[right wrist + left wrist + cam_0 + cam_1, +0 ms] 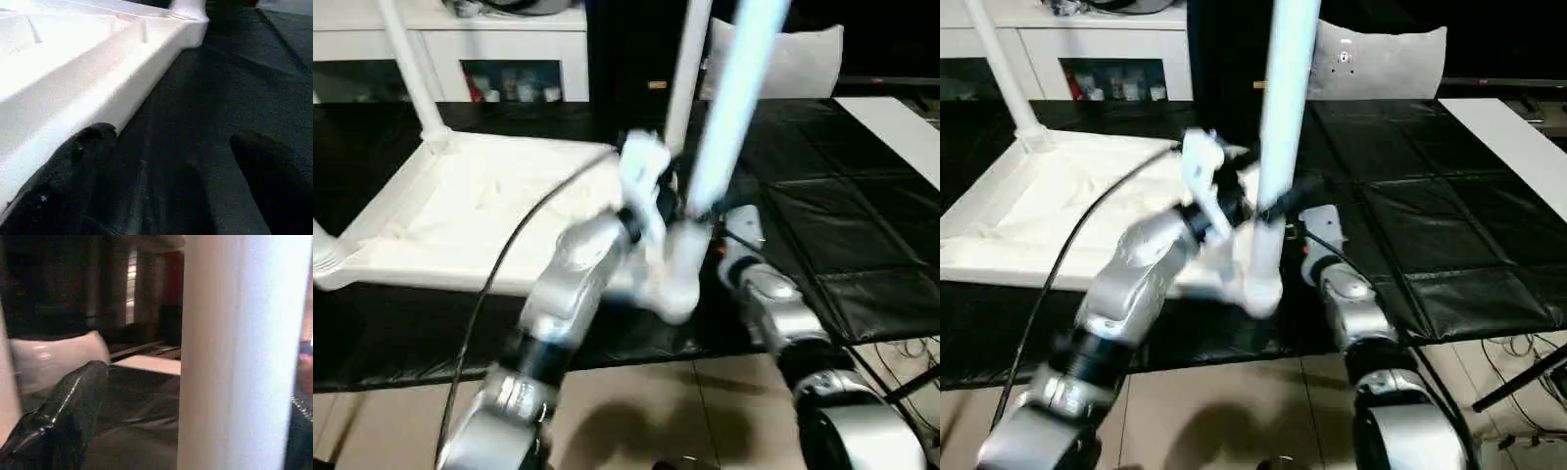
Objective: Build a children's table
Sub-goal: Rotate table base
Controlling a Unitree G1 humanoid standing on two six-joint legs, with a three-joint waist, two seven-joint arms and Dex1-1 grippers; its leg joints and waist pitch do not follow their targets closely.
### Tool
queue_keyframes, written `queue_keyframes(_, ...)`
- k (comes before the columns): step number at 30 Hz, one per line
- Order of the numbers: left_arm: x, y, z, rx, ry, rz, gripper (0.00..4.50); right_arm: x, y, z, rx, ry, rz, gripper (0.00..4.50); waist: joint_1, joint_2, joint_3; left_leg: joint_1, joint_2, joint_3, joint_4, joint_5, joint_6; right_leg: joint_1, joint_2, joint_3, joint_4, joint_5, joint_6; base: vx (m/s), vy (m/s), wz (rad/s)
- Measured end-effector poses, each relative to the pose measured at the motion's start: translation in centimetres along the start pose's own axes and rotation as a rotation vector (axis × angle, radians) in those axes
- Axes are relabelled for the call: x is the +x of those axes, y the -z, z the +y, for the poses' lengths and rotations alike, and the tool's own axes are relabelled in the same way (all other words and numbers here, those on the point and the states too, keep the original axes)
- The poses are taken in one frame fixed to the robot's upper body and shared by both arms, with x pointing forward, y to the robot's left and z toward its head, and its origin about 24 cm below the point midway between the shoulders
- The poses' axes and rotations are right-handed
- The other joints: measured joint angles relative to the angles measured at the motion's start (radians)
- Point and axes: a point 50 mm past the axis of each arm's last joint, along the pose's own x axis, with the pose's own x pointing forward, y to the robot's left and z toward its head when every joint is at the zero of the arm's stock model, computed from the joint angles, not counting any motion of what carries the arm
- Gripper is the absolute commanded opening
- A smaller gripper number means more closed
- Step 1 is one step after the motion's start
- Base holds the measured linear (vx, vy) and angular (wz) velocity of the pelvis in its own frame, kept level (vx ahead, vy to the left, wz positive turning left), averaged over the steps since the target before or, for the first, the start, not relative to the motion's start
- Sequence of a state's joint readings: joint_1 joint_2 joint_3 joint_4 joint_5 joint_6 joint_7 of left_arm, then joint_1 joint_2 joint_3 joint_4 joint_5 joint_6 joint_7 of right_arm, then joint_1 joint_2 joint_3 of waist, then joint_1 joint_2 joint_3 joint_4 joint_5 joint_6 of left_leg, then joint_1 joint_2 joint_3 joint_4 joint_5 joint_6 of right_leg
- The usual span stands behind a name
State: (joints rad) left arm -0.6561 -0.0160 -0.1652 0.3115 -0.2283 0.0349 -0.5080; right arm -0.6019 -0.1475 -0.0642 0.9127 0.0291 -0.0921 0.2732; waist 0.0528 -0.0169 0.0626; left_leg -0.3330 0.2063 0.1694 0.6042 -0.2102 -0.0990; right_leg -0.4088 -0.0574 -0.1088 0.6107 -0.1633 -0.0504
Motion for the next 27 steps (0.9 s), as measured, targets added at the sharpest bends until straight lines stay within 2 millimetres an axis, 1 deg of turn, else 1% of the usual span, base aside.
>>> queue_keyframes(1, -0.1, 0.1, 0.6, 0.015, -0.032, 0.003, 4.48, -0.5, 0.3, -1.0, 0.002, 0.027, 0.004, 4.5, 0.003, 0.001, 0.0, 0.0, 0.0, 0.0, -0.001, 0.0, 0.0, 0.0, 0.0, -0.001, 0.0, 0.0, 0.0, 0.0, 0.0, 0.0)
queue_keyframes(2, -0.2, 0.1, 0.9, 0.02, -0.049, 0.003, 4.48, -0.8, 0.5, -1.5, 0.003, 0.042, 0.008, 4.5, 0.004, 0.001, 0.0, 0.0, 0.0, 0.0, -0.001, 0.0, 0.0, 0.0, 0.0, -0.001, 0.0, 0.0, 0.0, 0.0, 0.0, 0.0)
queue_keyframes(4, -0.6, 0.3, 2.1, 0.035, -0.124, 0.006, 4.48, -2.0, 0.9, -3.3, 0.006, 0.091, 0.0, 4.5, 0.006, 0.004, -0.001, -0.001, 0.0, 0.0, -0.001, 0.0, 0.0, 0.0, 0.0, -0.001, -0.001, 0.0, 0.0, 0.0, 0.0, 0.0)
queue_keyframes(7, -1.3, 1.1, 3.1, 0.036, -0.195, 0.034, 4.48, -3.0, 0.9, -4.3, 0.012, 0.12, -0.017, 4.5, 0.005, 0.006, -0.002, -0.002, 0.0, 0.0, -0.001, 0.0, 0.0, -0.001, 0.0, -0.002, -0.001, 0.0, 0.0, 0.0, 0.0, 0.0)
queue_keyframes(9, -2.0, 1.7, 2.9, 0.019, -0.197, 0.035, 4.48, -3.5, 0.4, -4.1, 0.027, 0.118, -0.051, 4.5, 0.006, 0.009, -0.002, -0.002, 0.0, 0.0, -0.002, 0.0, 0.0, -0.001, 0.0, -0.002, -0.002, 0.0, 0.0, 0.0, 0.0, 0.0)
queue_keyframes(10, -2.6, 2.2, 2.6, -0.006, -0.188, 0.033, 4.48, -3.8, 0.1, -3.7, 0.04, 0.111, -0.072, 4.5, 0.007, 0.01, -0.002, -0.003, 0.0, 0.0, -0.002, 0.0, 0.0, -0.001, 0.0, -0.003, -0.003, 0.0, 0.001, 0.0, 0.0, 0.0)
queue_keyframes(13, -4.0, 3.0, 1.8, -0.058, -0.153, 0.029, 4.48, -4.4, -1.1, -3.2, 0.062, 0.094, -0.13, 4.5, 0.016, 0.011, -0.002, -0.008, 0.0, 0.0, -0.002, 0.0, 0.001, -0.003, 0.0, -0.004, -0.005, -0.001, 0.001, 0.0, 0.0, 0.0)
queue_keyframes(16, -5.9, 2.6, 1.1, -0.066, -0.125, -0.004, 4.48, -5.8, -2.1, -2.7, 0.048, 0.081, -0.194, 4.5, 0.028, 0.012, -0.003, -0.01, 0.001, -0.001, -0.003, 0.0, 0.002, -0.005, 0.0, -0.004, -0.005, -0.001, 0.002, 0.0, 0.0, 0.0)
queue_keyframes(18, -7.1, 2.3, 1.0, -0.079, -0.14, -0.022, 4.48, -6.6, -2.4, -2.4, 0.062, 0.067, -0.223, 4.5, 0.032, 0.013, -0.003, -0.012, 0.001, -0.001, -0.003, -0.001, 0.002, -0.007, 0.0, -0.004, -0.006, -0.001, 0.002, 0.0, 0.0, 0.0)
queue_keyframes(22, -10.4, 1.7, 0.9, -0.075, -0.196, -0.032, 4.48, -8.2, -3.0, -1.4, 0.1, 0.049, -0.262, 4.5, 0.03, 0.013, -0.003, -0.014, 0.001, 0.0, -0.003, -0.001, 0.001, -0.008, 0.0, -0.004, -0.007, -0.002, 0.003, 0.0, 0.0, 0.0)
queue_keyframes(24, -11.7, 1.7, 0.6, -0.078, -0.209, -0.022, 4.48, -8.6, -3.2, -1.0, 0.116, 0.045, -0.265, 4.5, 0.028, 0.013, -0.003, -0.015, 0.001, 0.0, -0.003, -0.001, 0.001, -0.008, 0.0, -0.005, -0.009, -0.002, 0.003, 0.0, 0.0, 0.0)
queue_keyframes(27, -14.7, 1.9, -0.5, -0.089, -0.241, 0.011, 4.48, -9.4, -3.3, 0.0, 0.129, 0.035, -0.255, 4.5, 0.016, 0.011, -0.004, -0.015, 0.001, -0.001, -0.005, -0.001, 0.002, -0.006, 0.0, -0.005, -0.014, 0.0, 0.006, 0.0, 0.0, 0.0)
